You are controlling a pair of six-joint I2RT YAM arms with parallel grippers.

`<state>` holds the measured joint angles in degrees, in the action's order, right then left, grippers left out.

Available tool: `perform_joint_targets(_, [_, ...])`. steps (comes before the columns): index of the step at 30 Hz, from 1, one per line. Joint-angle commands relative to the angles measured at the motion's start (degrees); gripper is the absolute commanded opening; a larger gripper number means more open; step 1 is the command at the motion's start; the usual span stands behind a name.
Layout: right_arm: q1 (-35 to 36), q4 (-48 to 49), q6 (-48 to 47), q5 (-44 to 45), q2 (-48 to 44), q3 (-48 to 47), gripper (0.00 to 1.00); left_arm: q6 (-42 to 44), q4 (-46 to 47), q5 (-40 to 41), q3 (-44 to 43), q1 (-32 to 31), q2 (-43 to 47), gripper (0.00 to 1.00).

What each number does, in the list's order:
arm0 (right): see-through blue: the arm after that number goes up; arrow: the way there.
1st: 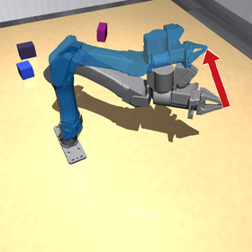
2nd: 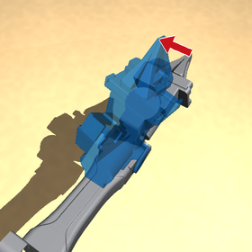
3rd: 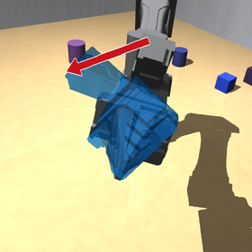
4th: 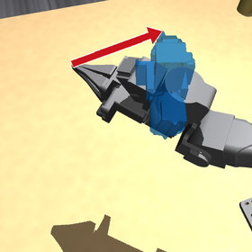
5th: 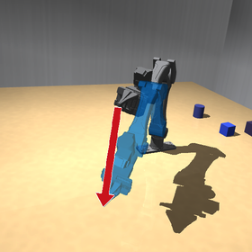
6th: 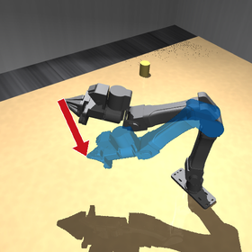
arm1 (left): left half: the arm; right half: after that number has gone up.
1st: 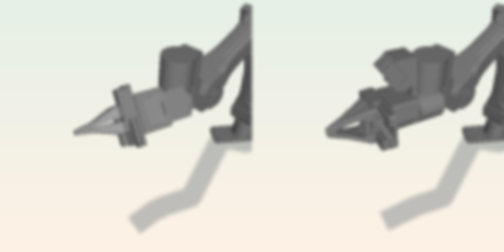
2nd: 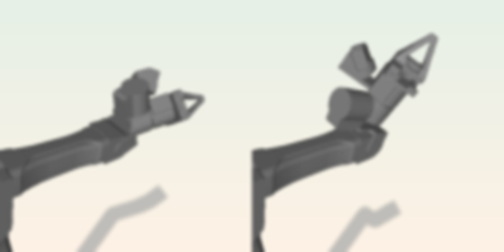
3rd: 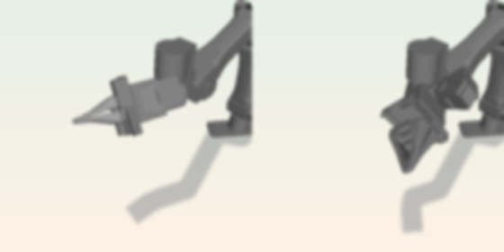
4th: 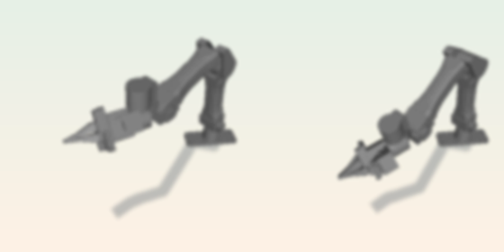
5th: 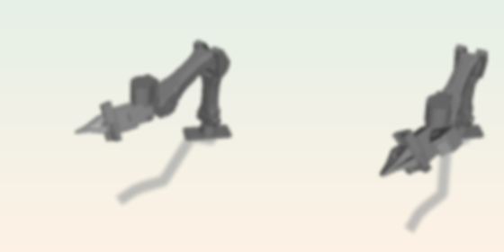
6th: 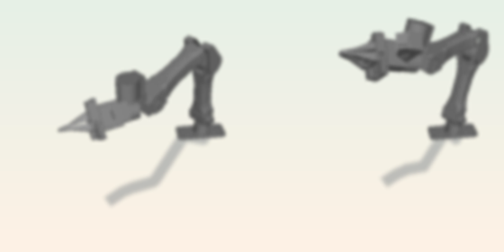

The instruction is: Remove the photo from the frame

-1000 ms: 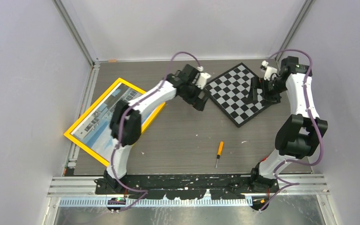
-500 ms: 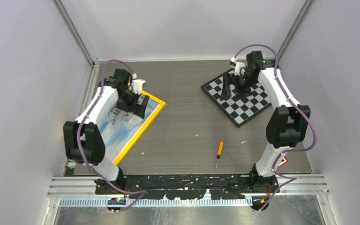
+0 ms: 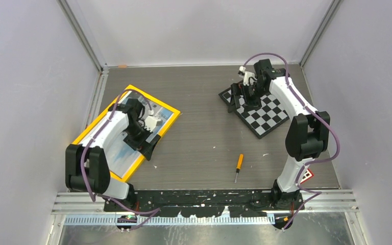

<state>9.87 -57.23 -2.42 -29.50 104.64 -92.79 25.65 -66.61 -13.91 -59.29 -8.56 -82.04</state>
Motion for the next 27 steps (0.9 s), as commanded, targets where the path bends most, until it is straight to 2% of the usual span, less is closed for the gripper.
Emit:
perform_joint_targets(1, [-0.19,2.11,2.29,-1.21,-1.96,2.67,1.00,-3.23,5.11,0.68,0.60,-1.82,-2.78,0.92])
perform_joint_targets(13, [-0.23,1.16,1.18,0.67,-5.70,5.80,1.00,-6.26,10.09,3.52,-1.65,-6.72,-14.54,0.91])
perform_joint_targets(17, [-0.22,0.84,1.22,0.76,-6.18,5.96,1.00,-7.71,10.17,3.39,-3.45,-11.09,-16.83,0.90])
perform_joint_targets(22, [-0.20,0.62,1.98,0.62,-6.55,6.24,1.00,-14.11,10.50,-3.07,-9.36,-15.84,-20.48,0.90])
perform_joint_targets(27, [-0.22,-0.84,3.67,0.01,-5.93,5.80,0.99,-22.28,12.65,-8.98,-16.79,-17.01,-25.82,0.89])
